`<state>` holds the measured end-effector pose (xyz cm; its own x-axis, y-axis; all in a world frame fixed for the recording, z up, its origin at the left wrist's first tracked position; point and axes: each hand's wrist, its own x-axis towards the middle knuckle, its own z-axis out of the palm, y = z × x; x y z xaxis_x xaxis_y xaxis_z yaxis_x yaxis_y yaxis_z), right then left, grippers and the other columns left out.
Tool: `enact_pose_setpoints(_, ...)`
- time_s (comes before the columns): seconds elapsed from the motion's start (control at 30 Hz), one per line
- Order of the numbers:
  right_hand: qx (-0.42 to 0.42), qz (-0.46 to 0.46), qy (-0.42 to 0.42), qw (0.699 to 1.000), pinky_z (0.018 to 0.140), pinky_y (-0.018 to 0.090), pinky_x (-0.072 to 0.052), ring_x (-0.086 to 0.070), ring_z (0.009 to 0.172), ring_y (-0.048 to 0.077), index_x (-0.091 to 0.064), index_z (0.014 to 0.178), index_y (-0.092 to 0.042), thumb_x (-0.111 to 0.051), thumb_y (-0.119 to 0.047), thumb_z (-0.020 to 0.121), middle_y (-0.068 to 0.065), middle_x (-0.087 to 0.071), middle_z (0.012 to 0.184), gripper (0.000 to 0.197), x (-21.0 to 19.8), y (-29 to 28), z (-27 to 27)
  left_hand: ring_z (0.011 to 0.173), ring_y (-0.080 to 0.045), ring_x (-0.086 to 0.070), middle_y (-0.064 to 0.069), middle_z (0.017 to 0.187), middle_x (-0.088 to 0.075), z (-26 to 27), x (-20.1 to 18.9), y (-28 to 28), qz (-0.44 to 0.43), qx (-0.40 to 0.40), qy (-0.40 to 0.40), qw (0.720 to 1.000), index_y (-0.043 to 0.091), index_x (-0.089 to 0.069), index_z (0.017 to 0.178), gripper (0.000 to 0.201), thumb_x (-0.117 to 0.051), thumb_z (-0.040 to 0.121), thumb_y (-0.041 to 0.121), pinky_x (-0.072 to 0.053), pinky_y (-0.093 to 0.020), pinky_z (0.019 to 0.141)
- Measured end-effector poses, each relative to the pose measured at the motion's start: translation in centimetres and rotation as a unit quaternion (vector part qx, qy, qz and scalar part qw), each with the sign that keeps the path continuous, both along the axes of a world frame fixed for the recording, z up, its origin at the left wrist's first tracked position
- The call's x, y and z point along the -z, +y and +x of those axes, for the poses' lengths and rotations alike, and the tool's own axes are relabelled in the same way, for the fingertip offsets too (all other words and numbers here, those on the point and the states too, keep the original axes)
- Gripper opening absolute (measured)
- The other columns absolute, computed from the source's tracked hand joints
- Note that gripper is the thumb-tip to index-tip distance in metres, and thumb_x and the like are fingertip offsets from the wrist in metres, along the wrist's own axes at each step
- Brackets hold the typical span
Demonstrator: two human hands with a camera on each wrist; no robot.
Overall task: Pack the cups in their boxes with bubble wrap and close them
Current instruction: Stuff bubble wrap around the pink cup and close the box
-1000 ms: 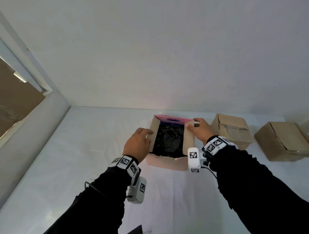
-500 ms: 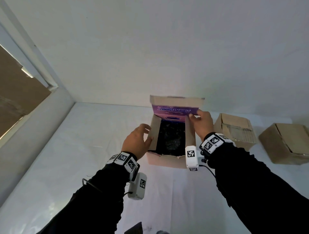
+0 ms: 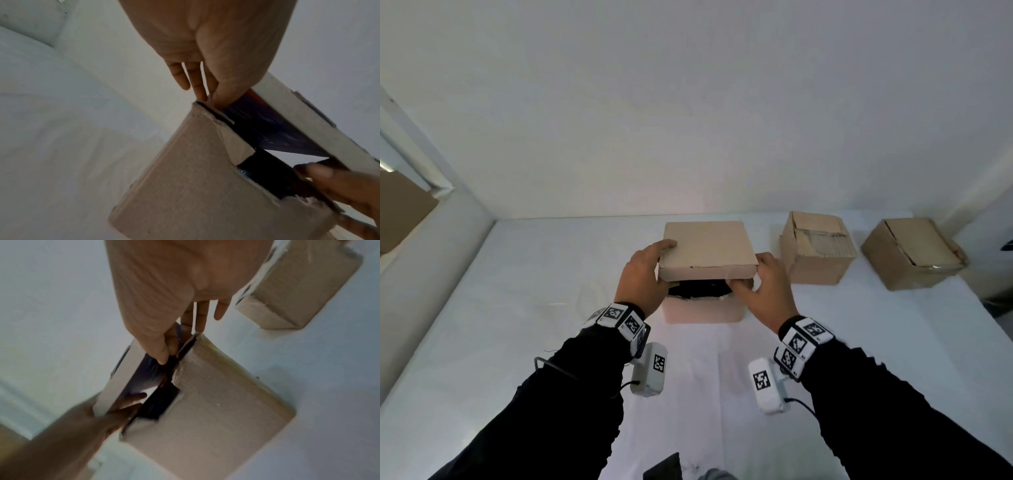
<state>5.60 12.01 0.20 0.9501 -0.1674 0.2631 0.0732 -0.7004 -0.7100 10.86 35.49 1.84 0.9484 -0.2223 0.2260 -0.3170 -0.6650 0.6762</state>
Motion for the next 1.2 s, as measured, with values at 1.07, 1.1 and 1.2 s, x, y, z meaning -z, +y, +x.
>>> enact_pose_setpoints(1.07, 0.082, -0.365, 0.149, 0.915, 0.105, 0.059, -0.002, -0.013, 0.138, 0.032, -0.074, 0.085, -0.029, -0.044, -0.074, 0.078, -0.003, -0.039, 0.143, 0.055, -0.7, 5.5, -2.4, 0.081, 0.009, -0.06, 0.013, 0.091, -0.07, 1.2, -3.7, -1.5, -0.193, -0.048, -0.006, 0.98, 0.021, -0.071, 0.102, 0.023, -0.072, 0.079, 0.024, -0.039, -0.004, 0.062)
enact_pose_setpoints(1.1, 0.071, -0.365, 0.161, 0.914, 0.105, 0.059, -0.001, -0.008, 0.139, 0.032, -0.075, 0.085, -0.031, -0.048, -0.072, 0.079, -0.004, -0.035, 0.145, 0.05, -0.5, 5.4, -2.5, 0.08, 0.009, -0.06, 0.013, 0.09, -0.07, 1.2, -3.8, -1.4, -0.191, -0.05, -0.006, 0.98, 0.021, -0.071, 0.102, 0.022, -0.073, 0.08, 0.023, -0.039, -0.004, 0.062)
enact_pose_setpoints(1.2, 0.061, -0.305, 0.209, 0.927, 0.106, 0.06, 0.001, 0.003, 0.14, 0.032, -0.073, 0.09, -0.038, -0.058, -0.06, 0.08, -0.007, -0.024, 0.149, 0.028, -0.7, 5.1, -2.0, 0.08, 0.009, -0.06, 0.016, 0.087, -0.068, 0.9, -3.7, -1.3, -0.177, -0.036, -0.009, 0.983, 0.021, -0.071, 0.102, 0.027, -0.071, 0.076, 0.027, -0.039, -0.004, 0.062)
